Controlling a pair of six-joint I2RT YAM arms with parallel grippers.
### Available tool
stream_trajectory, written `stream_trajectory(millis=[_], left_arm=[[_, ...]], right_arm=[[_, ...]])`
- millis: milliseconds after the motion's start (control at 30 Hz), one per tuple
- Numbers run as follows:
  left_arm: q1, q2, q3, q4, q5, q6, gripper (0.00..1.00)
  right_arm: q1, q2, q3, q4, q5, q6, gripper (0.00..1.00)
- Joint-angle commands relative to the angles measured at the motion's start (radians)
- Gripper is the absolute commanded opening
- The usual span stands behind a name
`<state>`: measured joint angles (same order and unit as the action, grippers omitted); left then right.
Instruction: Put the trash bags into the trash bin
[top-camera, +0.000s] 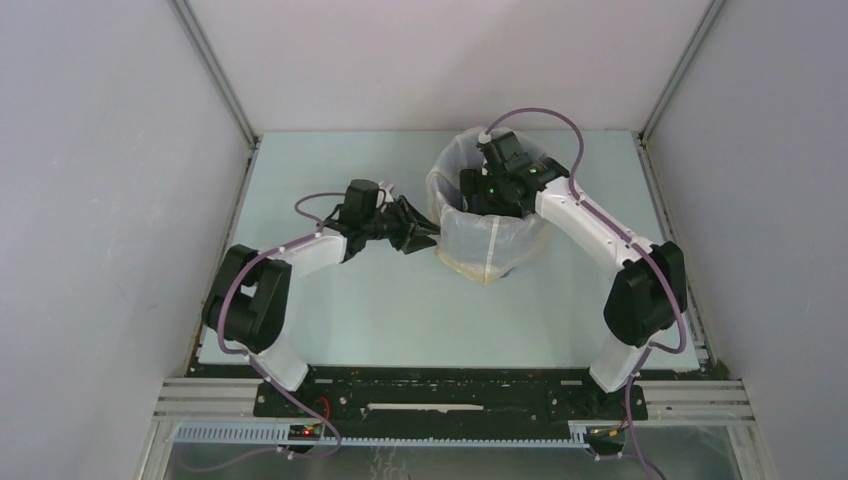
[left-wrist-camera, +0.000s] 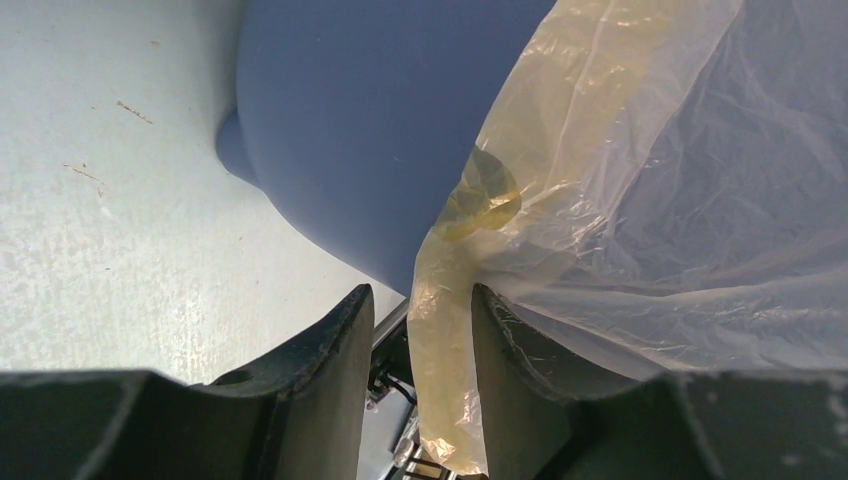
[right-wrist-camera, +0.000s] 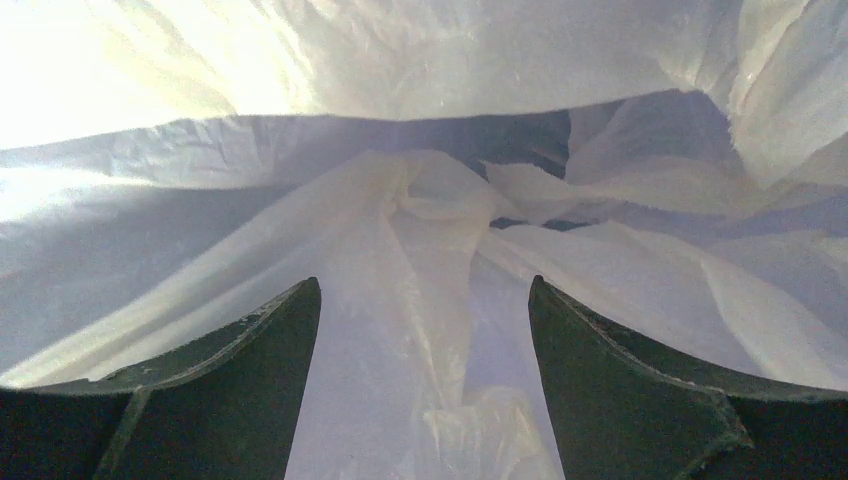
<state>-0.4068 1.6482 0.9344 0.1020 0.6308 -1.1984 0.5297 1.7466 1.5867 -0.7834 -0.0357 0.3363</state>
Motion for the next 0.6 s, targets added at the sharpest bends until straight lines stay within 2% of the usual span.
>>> stream_trajectory(millis=[0,567], left_arm=[[-0.009,0.005,0.052,0.000,-0.001,0.026,0.46],[-0.026,0.000,0.081,-0.032,-0.006,0.031,0.46]], right_arm=[[0.011,-0.011,-0.058,-0.020,-0.008,-0.045,0.85],[-0.004,0.166,-0.170,0.189,-0.017,0.007,0.85]])
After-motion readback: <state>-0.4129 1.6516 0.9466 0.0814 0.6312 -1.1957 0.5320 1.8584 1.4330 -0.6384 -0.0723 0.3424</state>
